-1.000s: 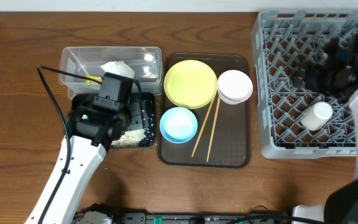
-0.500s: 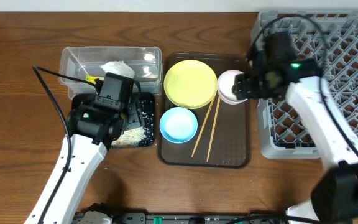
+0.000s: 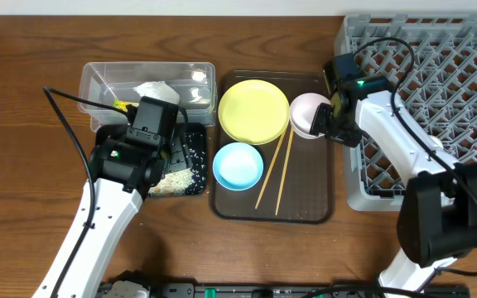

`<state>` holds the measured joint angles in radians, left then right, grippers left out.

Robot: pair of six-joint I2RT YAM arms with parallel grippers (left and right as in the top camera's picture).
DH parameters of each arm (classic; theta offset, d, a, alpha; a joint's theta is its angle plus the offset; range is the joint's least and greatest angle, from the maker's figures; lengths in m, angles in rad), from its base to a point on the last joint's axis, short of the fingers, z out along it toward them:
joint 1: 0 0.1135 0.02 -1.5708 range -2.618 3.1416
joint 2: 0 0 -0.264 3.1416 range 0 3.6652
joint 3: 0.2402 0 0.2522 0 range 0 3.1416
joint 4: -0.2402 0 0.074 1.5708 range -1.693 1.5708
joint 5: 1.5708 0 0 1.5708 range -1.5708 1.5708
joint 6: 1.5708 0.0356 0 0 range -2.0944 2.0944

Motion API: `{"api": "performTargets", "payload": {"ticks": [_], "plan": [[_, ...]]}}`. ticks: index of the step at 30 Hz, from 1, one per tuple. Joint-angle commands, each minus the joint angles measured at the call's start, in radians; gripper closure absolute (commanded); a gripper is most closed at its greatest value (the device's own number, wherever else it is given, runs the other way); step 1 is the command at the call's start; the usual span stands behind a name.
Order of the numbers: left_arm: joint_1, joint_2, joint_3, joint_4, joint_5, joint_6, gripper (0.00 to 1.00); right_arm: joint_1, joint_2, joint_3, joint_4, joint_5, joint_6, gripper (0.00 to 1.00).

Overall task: Sort waste into correct bins and load items into the dishwasher rack
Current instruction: 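Reach the right gripper to the pink bowl and grasp its rim, then lift the pink bowl with the right gripper and set it in the rack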

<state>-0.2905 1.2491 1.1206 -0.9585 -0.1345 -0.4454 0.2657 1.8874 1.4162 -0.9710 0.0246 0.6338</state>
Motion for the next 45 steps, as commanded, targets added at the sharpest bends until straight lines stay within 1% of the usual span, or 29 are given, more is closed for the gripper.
{"api": "performTargets", "payload": {"ticks": [1,4,11,13,15,17,23,29,31,32,36,43,45], "plan": [[0.004,0.004,-0.006,-0.002,-0.016,-0.009,0.23,0.011,0.037,0.008,0.006,0.031,0.08,0.39],[0.004,0.004,-0.006,-0.002,-0.016,-0.009,0.23,0.011,0.059,0.008,0.024,0.031,0.097,0.4],[0.004,0.004,-0.006,-0.002,-0.016,-0.009,0.24,0.011,0.087,0.006,0.074,0.031,0.104,0.5],[0.004,0.004,-0.006,-0.002,-0.016,-0.009,0.23,0.011,0.09,0.006,0.076,0.033,0.106,0.56],[0.004,0.004,-0.006,-0.002,-0.016,-0.009,0.23,0.011,0.09,0.006,0.081,0.045,0.106,0.66],[0.004,0.004,-0.006,-0.002,-0.016,-0.009,0.24,0.011,0.09,0.006,0.089,0.058,0.106,0.74],[0.004,0.004,-0.006,-0.002,-0.016,-0.009,0.23,0.011,0.09,0.005,0.089,0.063,0.106,0.75],[0.004,0.004,-0.006,-0.001,-0.016,-0.009,0.23,0.014,0.09,-0.038,0.122,0.069,0.106,0.78],[0.004,0.004,-0.006,-0.001,-0.016,-0.009,0.23,0.014,0.09,-0.05,0.132,0.069,0.106,0.81],[0.004,0.004,-0.006,-0.001,-0.016,-0.01,0.23,0.014,0.09,-0.05,0.133,0.069,0.106,0.84],[0.004,0.004,-0.006,-0.001,-0.016,-0.01,0.23,0.014,0.09,-0.05,0.15,0.075,0.106,0.87],[0.004,0.004,-0.006,-0.001,-0.015,-0.01,0.23,0.014,0.09,-0.05,0.171,0.104,0.105,0.98],[0.004,0.004,-0.006,-0.001,-0.015,-0.01,0.23,0.014,0.089,-0.049,0.172,0.108,0.096,0.99]]}}
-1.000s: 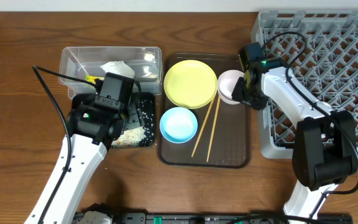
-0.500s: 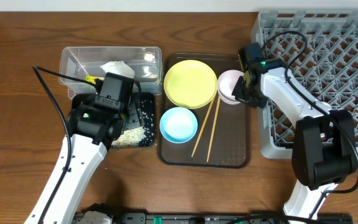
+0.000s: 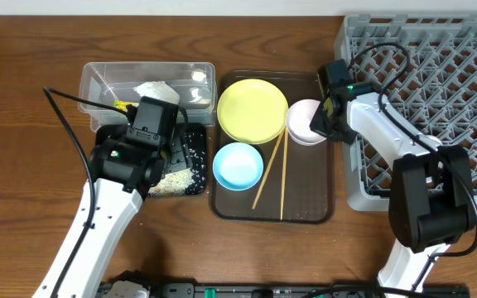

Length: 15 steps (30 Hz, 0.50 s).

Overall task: Sort waste into correct bins and load items into the dishwasher rack
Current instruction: 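Lift the pink bowl with the right gripper and set it in the rack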

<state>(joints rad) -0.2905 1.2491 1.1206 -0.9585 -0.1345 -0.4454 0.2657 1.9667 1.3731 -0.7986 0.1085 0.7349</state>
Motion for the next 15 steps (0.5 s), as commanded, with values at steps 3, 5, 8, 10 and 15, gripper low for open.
{"api": "performTargets", "payload": {"ticks": [3,5,8,10,15], "plan": [[0.004,0.004,-0.006,-0.001,-0.015,-0.01,0.23,0.012,-0.001,0.002,0.0,0.023,-0.048,0.99],[0.004,0.004,-0.006,-0.001,-0.015,-0.01,0.23,0.009,-0.021,0.013,-0.001,0.024,-0.091,0.99],[0.004,0.004,-0.006,0.0,-0.015,-0.01,0.23,0.004,-0.069,0.034,0.0,0.031,-0.163,0.99],[0.004,0.004,-0.006,-0.001,-0.015,-0.01,0.23,0.003,-0.109,0.045,0.008,0.055,-0.212,0.99],[0.004,0.004,-0.006,0.005,-0.015,-0.01,0.23,-0.003,-0.233,0.056,0.079,0.113,-0.408,0.99]]}}
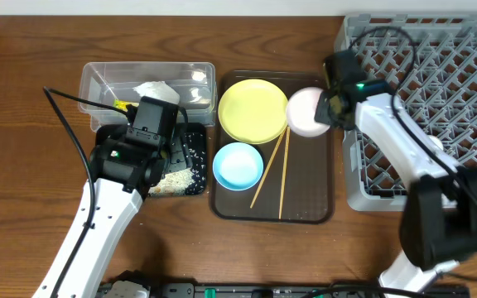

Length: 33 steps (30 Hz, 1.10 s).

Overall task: Sort waste into correct bins and load items into the dishwasher rack
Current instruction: 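Lift the pink bowl with the right gripper and set it in the rack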

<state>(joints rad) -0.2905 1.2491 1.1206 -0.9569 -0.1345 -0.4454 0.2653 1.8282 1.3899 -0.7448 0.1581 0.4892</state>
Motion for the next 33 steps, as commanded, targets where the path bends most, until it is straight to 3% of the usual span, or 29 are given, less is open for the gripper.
{"api": "performTargets", "payload": {"ticks": [1,5,16,28,33], "plan": [[0.004,0.004,-0.006,0.005,-0.015,-0.01,0.23,-0.005,-0.118,0.039,0.045,0.073,-0.209,0.99],[0.004,0.004,-0.006,0.012,-0.015,-0.01,0.23,-0.016,-0.185,0.039,0.117,0.139,-0.386,0.99],[0.004,0.004,-0.006,0.018,-0.015,-0.009,0.23,-0.065,-0.195,0.038,0.485,0.639,-0.754,0.99],[0.004,0.004,-0.006,0.019,-0.015,-0.009,0.23,-0.161,-0.023,0.038,0.966,0.683,-1.082,0.99],[0.004,0.004,-0.006,0.019,-0.012,-0.009,0.23,-0.18,0.083,0.038,1.059,0.674,-1.096,0.99]]}}
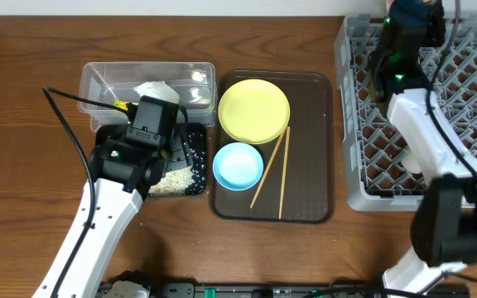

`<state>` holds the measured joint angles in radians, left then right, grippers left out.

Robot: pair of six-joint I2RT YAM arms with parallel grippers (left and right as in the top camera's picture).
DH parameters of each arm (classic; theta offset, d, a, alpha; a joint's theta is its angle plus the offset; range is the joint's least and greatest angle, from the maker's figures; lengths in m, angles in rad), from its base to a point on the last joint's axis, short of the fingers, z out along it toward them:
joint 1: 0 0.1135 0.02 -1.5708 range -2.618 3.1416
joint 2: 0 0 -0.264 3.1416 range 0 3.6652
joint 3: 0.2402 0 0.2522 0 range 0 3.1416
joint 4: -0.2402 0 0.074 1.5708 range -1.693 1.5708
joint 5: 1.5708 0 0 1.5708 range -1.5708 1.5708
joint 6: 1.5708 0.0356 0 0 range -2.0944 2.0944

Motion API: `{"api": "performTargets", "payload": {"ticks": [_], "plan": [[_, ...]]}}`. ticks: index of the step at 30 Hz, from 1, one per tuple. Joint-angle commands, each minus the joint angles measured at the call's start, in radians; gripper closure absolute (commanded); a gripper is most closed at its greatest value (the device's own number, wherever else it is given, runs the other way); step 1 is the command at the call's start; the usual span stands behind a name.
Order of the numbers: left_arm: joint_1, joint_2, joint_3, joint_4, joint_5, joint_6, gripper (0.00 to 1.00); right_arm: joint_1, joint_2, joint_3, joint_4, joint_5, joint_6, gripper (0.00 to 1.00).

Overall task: Sort waste into correct bins and load items into the dishwasher rack
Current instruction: 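Lift the pink bowl with the right gripper and set it in the rack, then reach the right gripper to the light-blue bowl and grasp its rim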

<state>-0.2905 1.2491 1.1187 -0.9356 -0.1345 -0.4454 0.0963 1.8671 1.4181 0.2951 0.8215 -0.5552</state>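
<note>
On the brown tray (311, 157) lie a yellow plate (253, 110), a light blue bowl (238, 165) and a pair of chopsticks (273, 172). The grey dishwasher rack (462, 108) stands at the right. My right gripper (379, 81) hangs over the rack's far left part, its fingers hidden under the wrist. The pink bowl is out of sight. My left gripper (157, 124) sits over the bins at the left, its fingers also hidden.
A clear plastic bin (106, 83) holding crumpled white paper (156, 88) stands at the back left. In front of it is a black bin (190, 170) with rice-like scraps. Wooden table lies around them.
My right arm has moved from the tray's far right corner up over the rack's far left. The pink bowl it held is gone from the tray and cannot be seen. The left arm is unmoved.
At first my right gripper gripped the pink bowl at the tray's right edge. Then it shifted the bowl slightly left, nudging the chopsticks, and held it by the yellow plate. Now the arm is over the rack and the bowl is hidden. The left arm stayed still.
</note>
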Motion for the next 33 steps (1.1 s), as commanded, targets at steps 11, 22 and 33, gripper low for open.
{"api": "performTargets", "payload": {"ticks": [11,22,33], "plan": [[0.004,0.004,-0.004,-0.003,-0.005,-0.009,0.23,-0.001,0.192,0.01,0.064,-0.002,-0.051,0.99],[0.004,0.004,-0.004,-0.002,-0.005,-0.009,0.23,0.016,0.201,0.009,0.034,-0.018,-0.016,0.99],[0.004,0.004,-0.004,-0.003,-0.005,-0.009,0.23,0.049,0.202,0.008,-0.117,-0.017,0.134,0.99]]}}
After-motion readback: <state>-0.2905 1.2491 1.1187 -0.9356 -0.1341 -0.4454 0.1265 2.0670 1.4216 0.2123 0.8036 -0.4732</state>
